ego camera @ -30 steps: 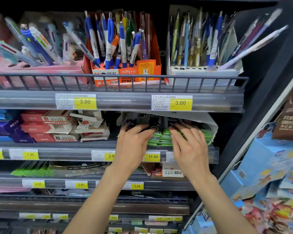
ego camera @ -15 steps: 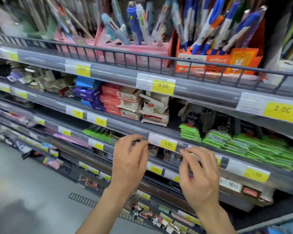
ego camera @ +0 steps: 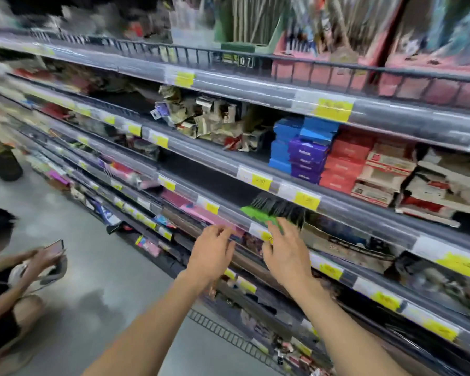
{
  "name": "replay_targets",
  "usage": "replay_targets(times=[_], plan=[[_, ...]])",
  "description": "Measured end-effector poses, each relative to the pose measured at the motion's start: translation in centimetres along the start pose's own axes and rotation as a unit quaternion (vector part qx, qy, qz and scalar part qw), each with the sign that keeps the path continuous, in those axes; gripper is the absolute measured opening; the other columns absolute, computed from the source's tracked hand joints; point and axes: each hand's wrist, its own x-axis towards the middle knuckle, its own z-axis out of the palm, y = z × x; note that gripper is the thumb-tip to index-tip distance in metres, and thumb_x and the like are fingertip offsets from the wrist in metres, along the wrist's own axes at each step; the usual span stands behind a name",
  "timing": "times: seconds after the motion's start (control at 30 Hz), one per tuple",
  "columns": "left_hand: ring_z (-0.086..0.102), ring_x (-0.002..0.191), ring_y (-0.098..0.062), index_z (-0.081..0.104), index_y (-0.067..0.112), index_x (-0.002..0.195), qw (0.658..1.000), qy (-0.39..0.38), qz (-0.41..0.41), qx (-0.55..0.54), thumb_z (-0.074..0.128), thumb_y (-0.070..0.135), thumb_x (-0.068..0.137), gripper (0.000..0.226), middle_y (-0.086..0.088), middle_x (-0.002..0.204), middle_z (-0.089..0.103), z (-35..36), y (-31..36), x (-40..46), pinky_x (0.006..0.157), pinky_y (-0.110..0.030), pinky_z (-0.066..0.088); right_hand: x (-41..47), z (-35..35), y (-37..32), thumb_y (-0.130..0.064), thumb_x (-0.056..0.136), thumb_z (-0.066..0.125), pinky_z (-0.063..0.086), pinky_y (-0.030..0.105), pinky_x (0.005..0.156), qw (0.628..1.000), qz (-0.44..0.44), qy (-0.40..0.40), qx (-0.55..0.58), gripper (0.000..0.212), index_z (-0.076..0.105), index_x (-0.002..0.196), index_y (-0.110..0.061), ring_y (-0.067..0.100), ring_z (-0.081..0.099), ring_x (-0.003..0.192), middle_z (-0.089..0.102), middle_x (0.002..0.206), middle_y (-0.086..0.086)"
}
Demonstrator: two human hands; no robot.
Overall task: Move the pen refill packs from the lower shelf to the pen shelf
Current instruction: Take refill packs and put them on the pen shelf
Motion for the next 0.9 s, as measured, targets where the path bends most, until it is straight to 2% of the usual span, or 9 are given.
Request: replay_targets(times=[0.13,0.2,0.27,0.37,0.53,0.63,0.73,0.8,0.9], plan=[[0.033,0.151,-0.040,0.035,0.021,0.161,0.990,-0.080,0.055,0.100,0.046,0.035,0.106,0.058,-0.023,0.164,0.034,0.7,-2.5,2.8,0.122,-0.049,0.029,3.5,3.2,-2.4,-0.033,0.101,0.051,0.020,0.042,0.125,0.996,0.040,-0.053,-0.056,0.056,0.040,0.154,-0.016,0.030,0.021,0.154,0.029,0.164,0.014],[0.016,0.160,-0.037,0.021,0.024,0.166,0.982,-0.107,0.074,0.135,0.039,0.038,0.109,0.061,-0.020,0.171,0.021,1.6,-3.3,4.0,0.128,-0.051,0.016,4.2,4.6,-2.9,-0.034,0.100,0.050,0.022,0.044,0.123,0.992,0.060,-0.068,-0.088,0.058,0.039,0.154,-0.017,0.031,0.021,0.154,0.030,0.164,0.014],[0.009,0.162,-0.037,0.021,0.021,0.165,0.984,-0.108,0.076,0.121,0.034,0.037,0.111,0.059,-0.021,0.173,0.017,2.4,-4.0,5.6,0.130,-0.051,0.012,4.6,5.6,-3.0,-0.036,0.098,0.051,0.027,0.046,0.120,0.988,0.081,-0.070,-0.113,0.059,0.039,0.153,-0.017,0.032,0.025,0.152,0.034,0.162,0.014],[0.015,0.160,-0.037,0.027,0.016,0.162,0.986,-0.083,0.091,0.110,0.031,0.034,0.110,0.055,-0.021,0.170,0.024,3.1,-4.5,8.4,0.128,-0.049,0.016,5.1,6.8,-2.6,-0.034,0.096,0.054,0.032,0.047,0.118,0.985,0.103,-0.061,-0.128,0.060,0.041,0.152,-0.016,0.033,0.030,0.148,0.038,0.159,0.014],[0.038,0.147,-0.035,0.035,0.016,0.160,0.987,-0.074,0.109,0.098,0.032,0.041,0.110,0.056,-0.016,0.153,0.050,4.1,-4.2,12.9,0.121,-0.047,0.027,4.7,8.5,-2.9,-0.026,0.098,0.050,0.028,0.046,0.122,0.985,0.124,-0.075,-0.095,0.063,0.032,0.157,-0.017,0.030,0.012,0.156,0.017,0.169,0.013],[0.051,0.137,-0.035,0.045,0.017,0.154,0.984,-0.095,0.106,0.105,0.027,0.049,0.111,0.057,-0.016,0.144,0.061,5.3,-3.7,14.3,0.118,-0.045,0.031,3.9,9.0,-3.3,-0.020,0.096,0.052,0.032,0.046,0.121,0.986,0.130,-0.071,-0.071,0.060,0.037,0.154,-0.015,0.029,0.005,0.158,0.012,0.170,0.014],[0.060,0.123,-0.036,0.055,0.014,0.147,0.985,-0.090,0.108,0.104,0.025,0.052,0.110,0.061,-0.018,0.131,0.069,5.7,-3.3,15.2,0.106,-0.044,0.043,3.3,9.4,-3.4,-0.013,0.093,0.058,0.039,0.044,0.117,0.990,0.137,-0.029,-0.030,0.055,0.049,0.146,-0.011,0.030,0.019,0.156,0.019,0.168,0.016],[0.063,0.113,-0.038,0.060,0.010,0.139,0.987,-0.085,0.123,0.055,0.031,0.049,0.110,0.056,-0.020,0.120,0.072,5.5,-3.1,15.7,0.096,-0.046,0.049,3.1,9.7,-3.6,-0.012,0.093,0.056,0.048,0.036,0.107,0.985,0.170,-0.013,0.012,0.050,0.050,0.142,-0.014,0.027,0.035,0.149,0.016,0.169,0.009],[0.066,0.102,-0.045,0.065,0.006,0.124,0.981,-0.106,0.138,-0.083,0.049,0.039,0.107,0.041,-0.026,0.108,0.071,5.0,-2.4,16.3,0.086,-0.047,0.052,3.2,9.8,-4.2,-0.012,0.092,0.053,0.054,0.034,0.083,0.972,0.226,0.009,0.059,0.042,0.051,0.134,-0.020,0.020,0.063,0.113,0.010,0.170,-0.004]])
